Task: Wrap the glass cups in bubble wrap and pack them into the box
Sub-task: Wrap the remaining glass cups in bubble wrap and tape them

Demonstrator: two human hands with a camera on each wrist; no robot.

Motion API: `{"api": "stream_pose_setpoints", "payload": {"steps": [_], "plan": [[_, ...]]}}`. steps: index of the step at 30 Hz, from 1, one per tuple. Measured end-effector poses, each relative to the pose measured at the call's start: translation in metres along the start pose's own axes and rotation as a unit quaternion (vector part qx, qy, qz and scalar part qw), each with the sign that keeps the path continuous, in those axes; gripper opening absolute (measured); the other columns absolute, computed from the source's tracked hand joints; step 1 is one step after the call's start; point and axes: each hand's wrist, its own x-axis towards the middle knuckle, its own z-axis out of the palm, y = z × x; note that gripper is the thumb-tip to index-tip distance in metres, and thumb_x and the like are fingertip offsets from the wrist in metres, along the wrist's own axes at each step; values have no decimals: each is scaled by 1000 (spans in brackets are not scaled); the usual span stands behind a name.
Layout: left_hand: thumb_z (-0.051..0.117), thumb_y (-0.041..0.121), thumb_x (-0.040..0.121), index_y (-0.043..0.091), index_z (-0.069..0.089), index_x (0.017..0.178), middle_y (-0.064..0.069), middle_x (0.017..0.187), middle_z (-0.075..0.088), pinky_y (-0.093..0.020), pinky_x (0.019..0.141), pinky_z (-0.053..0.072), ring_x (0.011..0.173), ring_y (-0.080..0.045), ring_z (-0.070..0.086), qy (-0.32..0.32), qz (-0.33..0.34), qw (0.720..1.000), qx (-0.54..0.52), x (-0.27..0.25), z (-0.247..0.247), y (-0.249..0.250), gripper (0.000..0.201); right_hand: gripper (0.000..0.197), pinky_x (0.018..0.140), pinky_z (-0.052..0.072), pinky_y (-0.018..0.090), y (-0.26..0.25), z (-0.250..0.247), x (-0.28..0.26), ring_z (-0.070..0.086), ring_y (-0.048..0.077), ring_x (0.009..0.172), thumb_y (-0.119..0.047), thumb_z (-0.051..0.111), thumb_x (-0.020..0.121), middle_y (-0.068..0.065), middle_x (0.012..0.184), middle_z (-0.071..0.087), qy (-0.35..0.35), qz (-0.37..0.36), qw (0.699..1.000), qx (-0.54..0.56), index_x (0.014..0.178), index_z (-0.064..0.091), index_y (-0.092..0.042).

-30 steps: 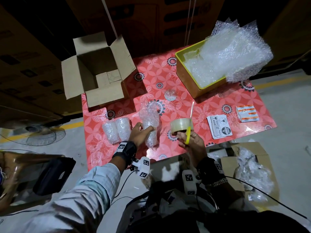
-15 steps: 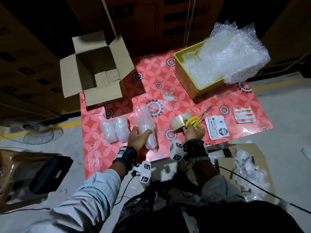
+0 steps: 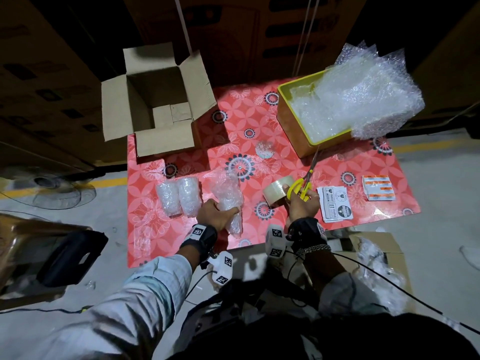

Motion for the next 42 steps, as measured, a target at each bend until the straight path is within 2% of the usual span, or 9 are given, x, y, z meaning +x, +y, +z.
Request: {"api": "stream_pose_setpoints", "payload": {"steps": [8,18,22,26,29,33,36,39,42], "plan": [[80,69,74,19,47,64,-2,62,53,-30,57,40,56,-20,49,-45,24,999,-13,-10,-15,7,60,49,85,61,54,-3,-8,1,74,30,96,-12,94,66,15,108,73,-27,0,999,16,104,63,-17],[73,79,71,18,59,66,-2,63,64,-36,62,58,57,-22,64,-79,6,997,-16,-7,-11,4,63,44,83,63,49,-7,-13,2,74,23,84,-17,94,69,15,101,74,-24,2,1000,-2,98,62,-22],[74,71,78,18,57,66,1,63,63,-30,55,49,57,-19,62,-82,11,996,-28,-14,-14,7,56,38,82,63,45,-13,-14,-2,74,28,97,-11,88,78,21,115,71,-45,22,998,45,104,61,-17],[76,68,79,18,53,70,-2,65,57,-29,56,44,58,-20,55,-78,17,996,-40,-14,-15,7,56,36,70,61,39,-17,-35,-7,71,27,84,-41,83,79,18,108,69,-58,-25,998,-18,100,59,-23],[77,66,78,18,52,64,1,60,53,-26,55,39,56,-17,52,-74,13,995,-60,-12,-16,6,56,36,64,55,44,-23,-58,-28,64,29,72,-43,78,83,30,97,67,-126,-61,988,-58,102,60,-19],[75,87,61,12,60,72,0,66,66,-35,68,57,63,-23,65,-84,-1,995,-56,-3,-11,-4,77,47,62,56,43,-27,-84,-59,67,31,66,-30,67,84,24,84,68,-344,-53,932,-102,108,59,10],[70,99,44,7,72,80,-9,70,75,-48,77,64,69,-30,75,-82,0,995,-59,9,-3,-16,99,51,63,52,37,-22,-98,-73,68,33,71,-36,64,83,21,83,71,-454,45,876,-160,97,65,12],[77,87,57,13,66,65,-11,65,73,-44,74,63,62,-26,73,-89,10,994,-61,-3,-13,-4,75,62,64,53,32,-12,-105,-80,71,23,71,-54,60,83,13,83,75,-493,81,829,-252,92,69,6],[79,70,74,18,62,55,-8,63,73,-33,65,57,64,-27,74,-89,13,994,-60,-9,-21,4,58,81,63,58,29,-1,-106,-76,73,22,73,-64,59,86,21,92,75,-512,115,801,-289,98,68,16]]}}
